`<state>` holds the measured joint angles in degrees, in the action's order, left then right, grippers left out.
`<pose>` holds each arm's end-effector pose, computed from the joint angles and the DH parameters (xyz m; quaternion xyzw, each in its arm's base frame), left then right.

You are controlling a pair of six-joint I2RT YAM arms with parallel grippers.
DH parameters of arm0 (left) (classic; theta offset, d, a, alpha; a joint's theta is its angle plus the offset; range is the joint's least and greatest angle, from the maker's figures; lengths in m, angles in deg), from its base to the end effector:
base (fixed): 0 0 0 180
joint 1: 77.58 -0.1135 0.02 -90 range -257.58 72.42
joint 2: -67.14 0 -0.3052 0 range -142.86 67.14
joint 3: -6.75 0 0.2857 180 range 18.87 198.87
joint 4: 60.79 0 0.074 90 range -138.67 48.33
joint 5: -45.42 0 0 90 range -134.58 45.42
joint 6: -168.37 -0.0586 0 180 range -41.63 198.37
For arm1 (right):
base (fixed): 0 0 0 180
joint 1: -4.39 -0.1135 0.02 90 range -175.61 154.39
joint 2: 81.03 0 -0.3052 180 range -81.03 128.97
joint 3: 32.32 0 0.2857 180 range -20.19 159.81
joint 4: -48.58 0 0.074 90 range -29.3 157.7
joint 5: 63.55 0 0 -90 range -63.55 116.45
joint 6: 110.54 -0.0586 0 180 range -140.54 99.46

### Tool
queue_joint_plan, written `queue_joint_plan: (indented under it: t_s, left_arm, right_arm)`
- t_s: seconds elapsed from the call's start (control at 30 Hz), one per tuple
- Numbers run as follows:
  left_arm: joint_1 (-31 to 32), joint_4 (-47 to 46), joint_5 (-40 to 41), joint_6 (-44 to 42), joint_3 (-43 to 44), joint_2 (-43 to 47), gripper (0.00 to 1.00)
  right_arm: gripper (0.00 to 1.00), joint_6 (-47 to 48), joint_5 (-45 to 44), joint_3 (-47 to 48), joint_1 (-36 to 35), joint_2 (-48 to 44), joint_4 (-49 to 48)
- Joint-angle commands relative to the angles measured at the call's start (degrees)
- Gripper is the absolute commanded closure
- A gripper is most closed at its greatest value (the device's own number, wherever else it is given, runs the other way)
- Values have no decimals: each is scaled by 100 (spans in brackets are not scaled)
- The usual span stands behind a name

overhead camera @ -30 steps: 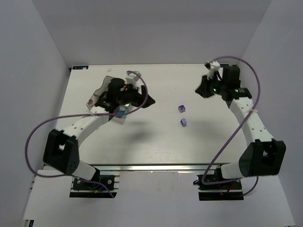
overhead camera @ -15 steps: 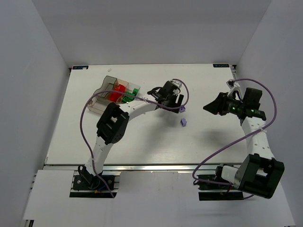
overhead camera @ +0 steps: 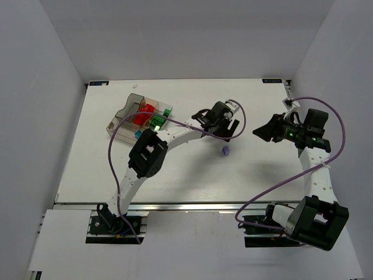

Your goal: Sort the legos into containers by color

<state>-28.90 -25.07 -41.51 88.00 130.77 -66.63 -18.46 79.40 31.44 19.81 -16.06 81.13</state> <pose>0.4022 -0.4528 0.1910 0.2996 0.8753 -0.1629 0.3428 0.2702 -0.0260 0.3233 -0.1170 0.8085 0.3244 0.4768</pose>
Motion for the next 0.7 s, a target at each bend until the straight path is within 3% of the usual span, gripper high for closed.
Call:
queue_joint_plan:
  t_s: [0.0, 0.2, 0.43, 0.67]
  left_arm:
    - [9, -224, -728, -628, 16, 159, 11]
    - [9, 206, -527, -883, 779, -385, 14]
    - [9, 216, -204, -893, 1036, -640, 18]
    - [9, 269, -167, -823, 1150, -755, 30]
  right_arm:
    - [47, 116, 145, 22, 75, -29, -162]
    - [47, 195, 304, 31, 181, 60, -83]
    - [47, 301, 418, 22, 312, 51, -74]
    - [47, 362, 532, 13, 400, 51, -30]
